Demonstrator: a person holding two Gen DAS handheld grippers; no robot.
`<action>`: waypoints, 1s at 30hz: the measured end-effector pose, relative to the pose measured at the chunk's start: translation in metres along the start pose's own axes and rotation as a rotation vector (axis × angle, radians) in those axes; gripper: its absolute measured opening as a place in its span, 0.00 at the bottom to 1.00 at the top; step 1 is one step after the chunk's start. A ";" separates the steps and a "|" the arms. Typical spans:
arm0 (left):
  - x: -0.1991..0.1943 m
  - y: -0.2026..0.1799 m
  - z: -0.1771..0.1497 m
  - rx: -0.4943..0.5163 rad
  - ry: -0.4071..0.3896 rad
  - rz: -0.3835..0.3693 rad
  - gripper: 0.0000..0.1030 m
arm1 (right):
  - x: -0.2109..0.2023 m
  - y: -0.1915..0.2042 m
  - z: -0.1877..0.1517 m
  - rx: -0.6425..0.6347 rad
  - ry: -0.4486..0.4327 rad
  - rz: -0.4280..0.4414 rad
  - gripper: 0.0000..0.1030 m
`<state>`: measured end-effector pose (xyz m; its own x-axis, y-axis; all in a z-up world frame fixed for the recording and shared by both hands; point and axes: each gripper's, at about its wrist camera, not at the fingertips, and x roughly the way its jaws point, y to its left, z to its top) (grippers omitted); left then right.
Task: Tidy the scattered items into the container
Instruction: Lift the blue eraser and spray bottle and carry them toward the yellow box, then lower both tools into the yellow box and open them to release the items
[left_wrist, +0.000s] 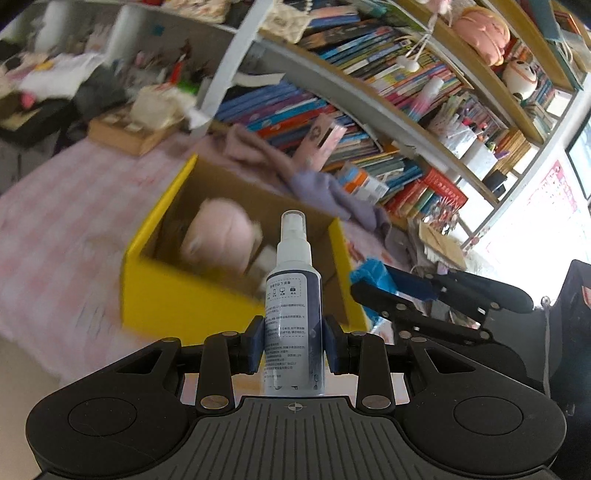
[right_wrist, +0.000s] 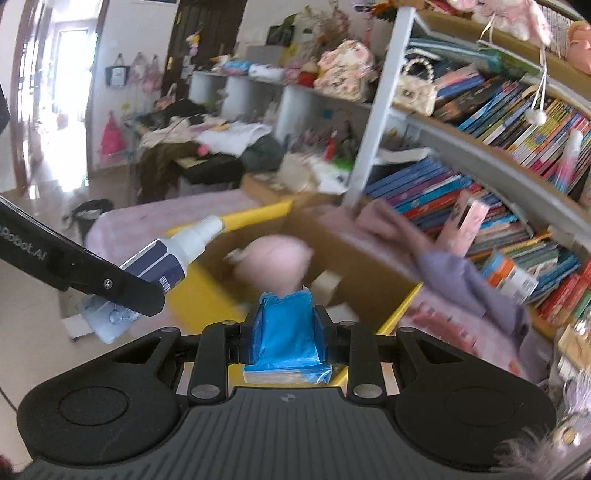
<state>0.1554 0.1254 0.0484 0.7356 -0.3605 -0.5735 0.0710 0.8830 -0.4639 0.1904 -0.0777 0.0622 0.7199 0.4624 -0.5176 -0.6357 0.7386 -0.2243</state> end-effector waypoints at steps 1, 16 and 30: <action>0.008 -0.002 0.007 0.011 0.003 0.004 0.30 | 0.008 -0.008 0.004 -0.004 -0.002 -0.007 0.25; 0.144 -0.005 0.041 0.078 0.244 0.094 0.30 | 0.166 -0.068 0.014 -0.289 0.249 0.093 0.25; 0.173 0.006 0.028 0.103 0.337 0.197 0.31 | 0.211 -0.062 0.003 -0.483 0.348 0.198 0.25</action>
<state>0.3019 0.0765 -0.0351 0.4809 -0.2443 -0.8420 0.0305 0.9645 -0.2625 0.3822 -0.0245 -0.0305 0.4945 0.3209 -0.8078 -0.8603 0.3131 -0.4022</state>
